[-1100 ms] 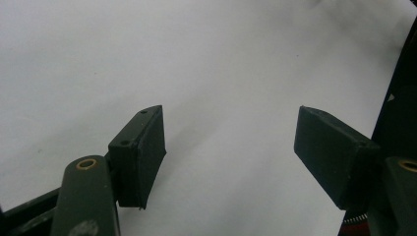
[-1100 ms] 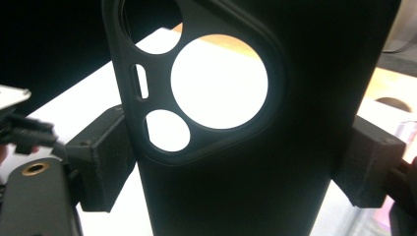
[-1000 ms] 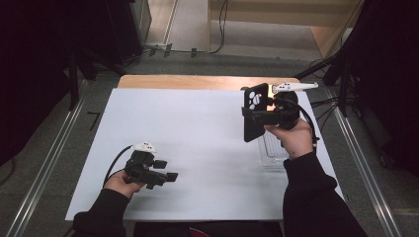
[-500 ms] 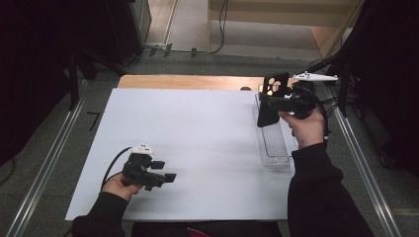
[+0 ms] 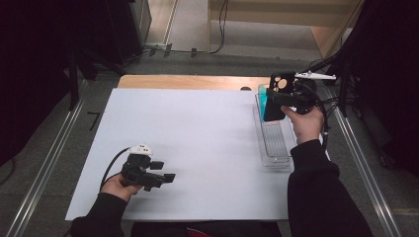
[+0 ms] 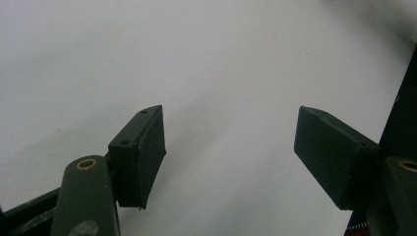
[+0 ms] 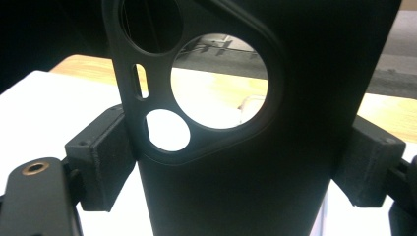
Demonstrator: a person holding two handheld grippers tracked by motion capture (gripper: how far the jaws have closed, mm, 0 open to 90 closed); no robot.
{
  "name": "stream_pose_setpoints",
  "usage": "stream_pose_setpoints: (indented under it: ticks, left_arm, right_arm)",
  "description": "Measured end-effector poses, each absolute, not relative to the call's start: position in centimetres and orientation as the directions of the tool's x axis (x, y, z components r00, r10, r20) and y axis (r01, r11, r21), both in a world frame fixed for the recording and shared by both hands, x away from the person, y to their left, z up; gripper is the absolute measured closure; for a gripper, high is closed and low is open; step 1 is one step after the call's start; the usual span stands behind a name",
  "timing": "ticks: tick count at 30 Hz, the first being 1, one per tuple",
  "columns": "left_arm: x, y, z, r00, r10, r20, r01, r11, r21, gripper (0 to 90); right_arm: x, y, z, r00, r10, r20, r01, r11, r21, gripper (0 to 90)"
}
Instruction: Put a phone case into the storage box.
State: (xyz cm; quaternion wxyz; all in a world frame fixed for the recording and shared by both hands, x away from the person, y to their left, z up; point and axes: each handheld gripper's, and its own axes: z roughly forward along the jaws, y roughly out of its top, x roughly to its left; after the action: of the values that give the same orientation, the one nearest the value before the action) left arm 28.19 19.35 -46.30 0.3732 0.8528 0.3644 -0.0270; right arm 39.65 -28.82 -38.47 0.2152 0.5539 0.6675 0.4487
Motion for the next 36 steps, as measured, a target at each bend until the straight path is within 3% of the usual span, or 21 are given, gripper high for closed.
stream_pose_setpoints:
  ticks: [14, 36]
  left_arm:
    - [28.2, 19.3, -46.2, 0.736, 0.597, -0.318, 0.638, -0.455, 0.621, 27.4]
    - [28.4, 18.5, -46.5, 0.75, 0.574, -0.328, 0.631, -0.472, 0.616, 27.5]
  right_arm:
    - [41.9, -29.3, -42.1, -0.226, 0.951, 0.211, 0.606, -0.032, 0.795, 12.7]
    - [45.7, -27.6, -45.4, -0.192, 0.974, 0.119, 0.646, 0.034, 0.763, 12.6]
